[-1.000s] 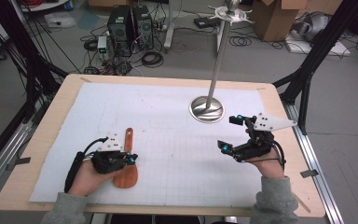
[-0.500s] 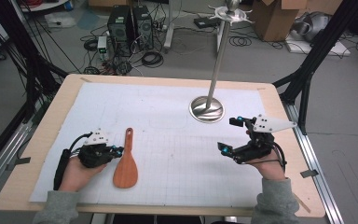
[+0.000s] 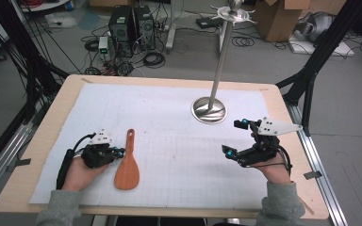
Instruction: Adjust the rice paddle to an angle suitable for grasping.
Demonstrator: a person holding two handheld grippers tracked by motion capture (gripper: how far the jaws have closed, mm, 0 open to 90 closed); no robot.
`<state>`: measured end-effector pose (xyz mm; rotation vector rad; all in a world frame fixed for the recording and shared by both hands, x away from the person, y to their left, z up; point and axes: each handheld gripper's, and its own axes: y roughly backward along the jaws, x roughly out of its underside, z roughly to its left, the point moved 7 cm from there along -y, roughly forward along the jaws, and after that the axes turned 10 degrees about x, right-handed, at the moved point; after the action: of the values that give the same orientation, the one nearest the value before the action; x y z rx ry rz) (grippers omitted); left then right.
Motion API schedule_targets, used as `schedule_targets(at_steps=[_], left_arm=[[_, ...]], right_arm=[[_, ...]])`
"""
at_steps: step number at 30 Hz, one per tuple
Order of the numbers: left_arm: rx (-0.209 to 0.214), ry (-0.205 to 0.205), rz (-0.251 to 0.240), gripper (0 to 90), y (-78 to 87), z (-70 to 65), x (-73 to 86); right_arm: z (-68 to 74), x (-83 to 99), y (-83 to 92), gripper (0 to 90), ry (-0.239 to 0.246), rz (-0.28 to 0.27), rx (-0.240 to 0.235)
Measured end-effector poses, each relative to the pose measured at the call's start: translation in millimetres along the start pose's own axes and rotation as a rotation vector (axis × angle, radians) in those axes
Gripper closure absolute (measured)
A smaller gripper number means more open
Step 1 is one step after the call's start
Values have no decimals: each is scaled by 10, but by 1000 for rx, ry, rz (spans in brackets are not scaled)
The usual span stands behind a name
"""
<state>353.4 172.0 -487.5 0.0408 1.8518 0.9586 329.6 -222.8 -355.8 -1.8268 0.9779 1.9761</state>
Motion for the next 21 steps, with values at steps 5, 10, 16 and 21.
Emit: schedule_targets(at_steps=[5, 10, 16, 21], left_arm=[[4, -4, 0, 896, -22, 2, -8], [9, -12, 5, 896, -51, -8, -28], [20, -14, 9, 896, -114, -43, -75], [38, -30, 5, 896, -166, -70, -105]], right_arm=[[0, 9, 20, 11, -2, -1, 3], [-10, 25, 51, 10, -8, 1, 8], [-11, 51, 70, 11, -5, 7, 16], [-10, 76, 112, 11, -13, 15, 24]])
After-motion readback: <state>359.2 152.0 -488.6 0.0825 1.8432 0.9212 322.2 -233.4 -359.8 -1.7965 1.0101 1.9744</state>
